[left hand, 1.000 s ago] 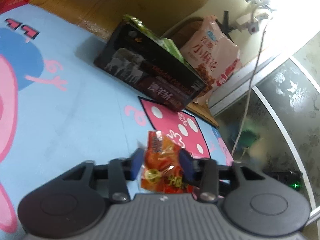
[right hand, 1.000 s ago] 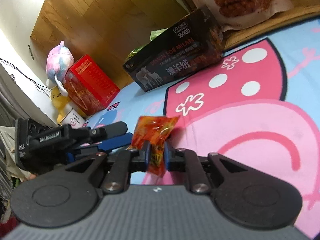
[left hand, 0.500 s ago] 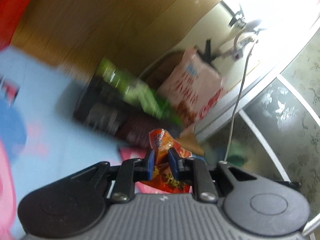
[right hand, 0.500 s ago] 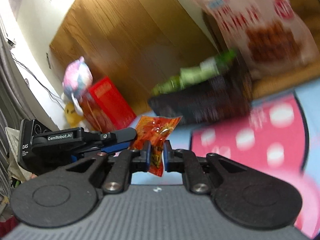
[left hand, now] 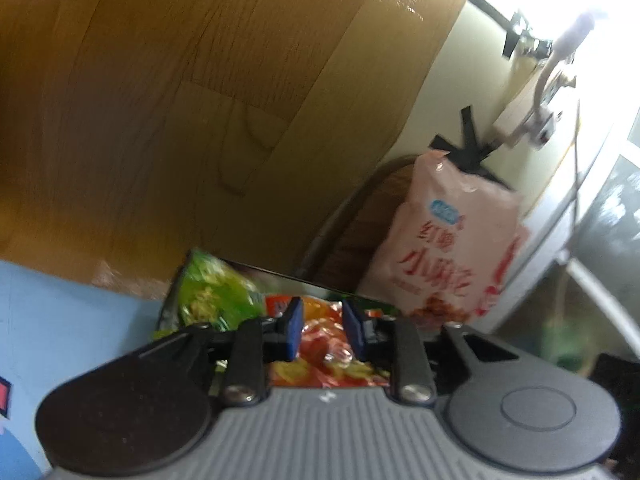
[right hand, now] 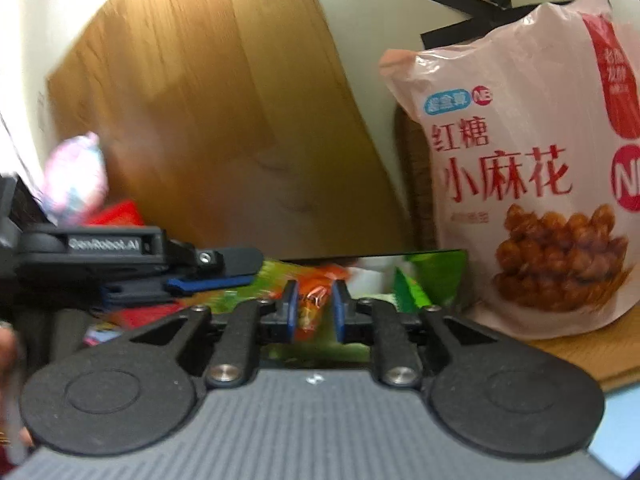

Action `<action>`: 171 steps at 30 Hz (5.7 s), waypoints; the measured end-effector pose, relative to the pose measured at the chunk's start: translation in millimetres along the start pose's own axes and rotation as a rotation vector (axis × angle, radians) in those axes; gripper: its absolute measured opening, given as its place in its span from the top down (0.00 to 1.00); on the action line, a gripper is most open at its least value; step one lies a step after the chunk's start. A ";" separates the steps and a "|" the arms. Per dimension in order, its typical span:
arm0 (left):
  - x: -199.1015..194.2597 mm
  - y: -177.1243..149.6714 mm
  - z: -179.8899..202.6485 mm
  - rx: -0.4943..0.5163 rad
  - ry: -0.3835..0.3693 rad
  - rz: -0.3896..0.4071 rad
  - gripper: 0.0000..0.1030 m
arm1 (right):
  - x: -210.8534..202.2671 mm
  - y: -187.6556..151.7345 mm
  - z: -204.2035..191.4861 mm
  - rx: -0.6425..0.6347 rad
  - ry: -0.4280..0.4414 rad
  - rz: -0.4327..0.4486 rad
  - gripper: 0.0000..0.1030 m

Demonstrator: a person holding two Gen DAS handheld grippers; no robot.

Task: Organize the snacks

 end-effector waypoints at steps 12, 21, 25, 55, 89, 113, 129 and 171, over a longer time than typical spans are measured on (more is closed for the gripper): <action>-89.8 -69.6 50.9 0.232 0.230 0.037 0.62 | -94.5 -50.4 -22.8 0.070 -0.027 0.105 0.65; -143.4 -150.5 54.7 0.221 0.333 -0.058 0.48 | -148.7 -124.0 -58.1 0.139 -0.054 0.030 0.57; -159.3 -171.6 58.6 0.229 0.352 -0.068 0.39 | -165.2 -141.9 -67.2 0.188 -0.045 0.011 0.54; -190.1 -216.7 59.8 0.246 0.527 -0.066 0.00 | -219.6 -176.2 -92.0 0.221 -0.202 0.162 0.05; -189.0 -211.7 74.4 0.351 0.595 0.060 0.00 | -218.7 -176.2 -86.0 0.219 -0.267 0.248 0.05; -190.1 -212.2 79.3 0.365 0.610 -0.001 0.00 | -217.4 -175.5 -86.1 0.222 -0.255 0.238 0.05; -197.7 -208.0 85.2 0.413 0.629 0.017 0.00 | -218.0 -172.6 -93.3 0.197 -0.245 0.245 0.05; -186.5 -214.8 70.7 0.363 0.621 -0.075 0.00 | -212.9 -175.3 -94.6 0.202 -0.244 0.218 0.05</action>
Point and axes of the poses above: each gripper's, at about its wrist camera, not at the fingertips, and x roughly the way its jaws point, z to its right, y to its top, the point moved 3 cm from there along x, roughly the way its jaws point, and after that the axes turned 1 degree about -z, right-handed, at the moved point
